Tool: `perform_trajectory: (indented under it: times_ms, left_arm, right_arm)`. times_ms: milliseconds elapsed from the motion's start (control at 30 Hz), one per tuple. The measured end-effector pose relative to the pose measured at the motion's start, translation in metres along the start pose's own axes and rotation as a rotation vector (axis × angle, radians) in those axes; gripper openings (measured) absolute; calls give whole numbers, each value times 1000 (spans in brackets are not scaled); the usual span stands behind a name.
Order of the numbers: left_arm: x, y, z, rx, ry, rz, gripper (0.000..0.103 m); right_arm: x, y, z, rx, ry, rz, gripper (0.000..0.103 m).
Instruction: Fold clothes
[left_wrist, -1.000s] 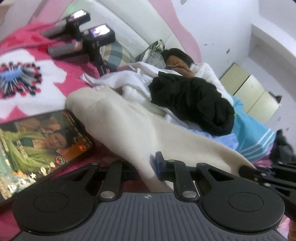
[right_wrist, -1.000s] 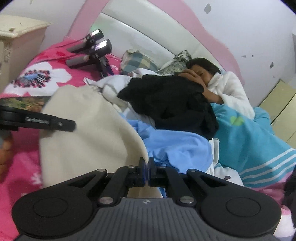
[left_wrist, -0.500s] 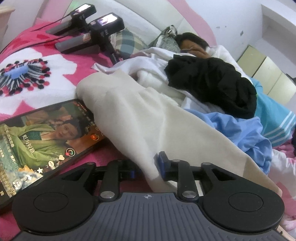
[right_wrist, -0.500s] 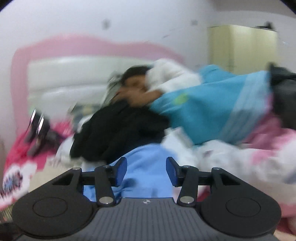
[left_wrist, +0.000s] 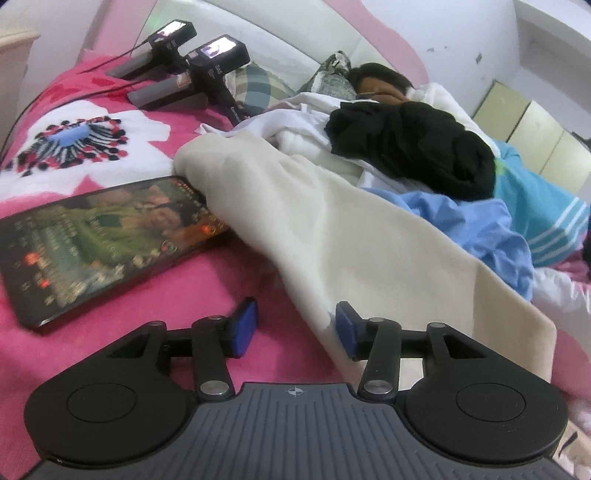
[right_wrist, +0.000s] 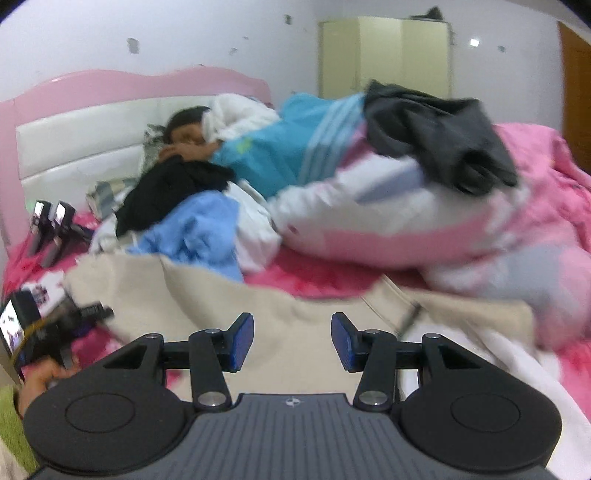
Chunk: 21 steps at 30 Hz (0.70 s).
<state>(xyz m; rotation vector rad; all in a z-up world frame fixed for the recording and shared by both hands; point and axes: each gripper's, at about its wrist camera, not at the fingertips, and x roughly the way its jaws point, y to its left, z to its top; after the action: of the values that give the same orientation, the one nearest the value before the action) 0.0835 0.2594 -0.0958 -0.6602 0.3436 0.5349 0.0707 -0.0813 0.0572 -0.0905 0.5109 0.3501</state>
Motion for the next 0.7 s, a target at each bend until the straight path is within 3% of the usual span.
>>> perform_trajectory:
  times_ms: [333,467,700]
  left_arm:
    - [-53,3,-25,104,-3,-52,48]
    - [-76,-16,-35,198,-4,-139,48]
    - [-71,-113,-47,501,48,-370,48]
  right_arm:
    - [-58,-44,-79,207,44,-117,49]
    - [-68,-56,-98,282,27,-120,44]
    - [-70,-58,-108,247,-52,-128,42]
